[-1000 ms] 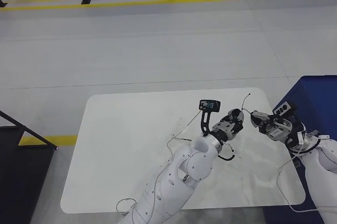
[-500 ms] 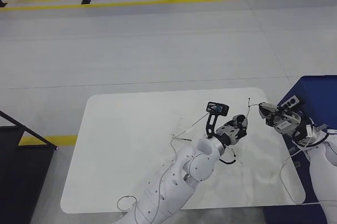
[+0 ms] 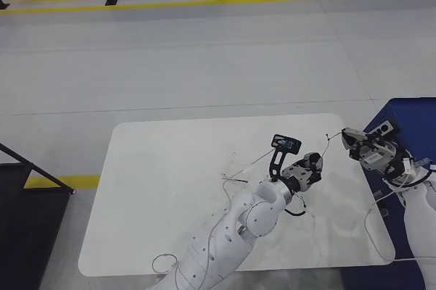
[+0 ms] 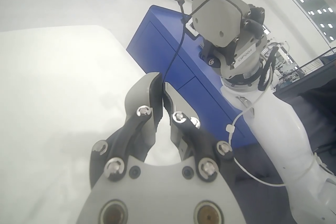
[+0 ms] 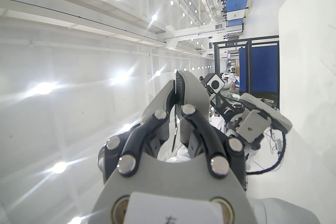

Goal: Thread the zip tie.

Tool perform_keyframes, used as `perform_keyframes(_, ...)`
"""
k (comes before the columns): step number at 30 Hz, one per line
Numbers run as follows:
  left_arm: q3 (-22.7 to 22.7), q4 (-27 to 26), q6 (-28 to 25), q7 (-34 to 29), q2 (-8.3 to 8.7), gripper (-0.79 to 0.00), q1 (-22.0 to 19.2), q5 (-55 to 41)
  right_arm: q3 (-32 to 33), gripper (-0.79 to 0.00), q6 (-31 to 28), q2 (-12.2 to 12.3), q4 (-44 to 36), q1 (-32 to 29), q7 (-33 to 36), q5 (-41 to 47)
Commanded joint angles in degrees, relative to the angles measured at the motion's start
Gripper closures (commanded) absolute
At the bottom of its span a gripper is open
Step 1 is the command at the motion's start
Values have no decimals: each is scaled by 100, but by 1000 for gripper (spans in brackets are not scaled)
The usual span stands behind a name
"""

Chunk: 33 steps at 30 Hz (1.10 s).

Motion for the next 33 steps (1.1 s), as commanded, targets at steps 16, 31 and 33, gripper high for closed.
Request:
perform_keyframes(16,22,-125,-82,70,12,-785,130,207,-107,0,52,29,42,-40,28,-169)
perform_keyframes(31,-724,-247,561,34,99,-785,155,22,-29,0,152,71,-95,-78,110,-235)
perform_keyframes(33,-1069,-384,684,-88,179,-785,225,70,15,0,220,74,-234,-140,186,-96)
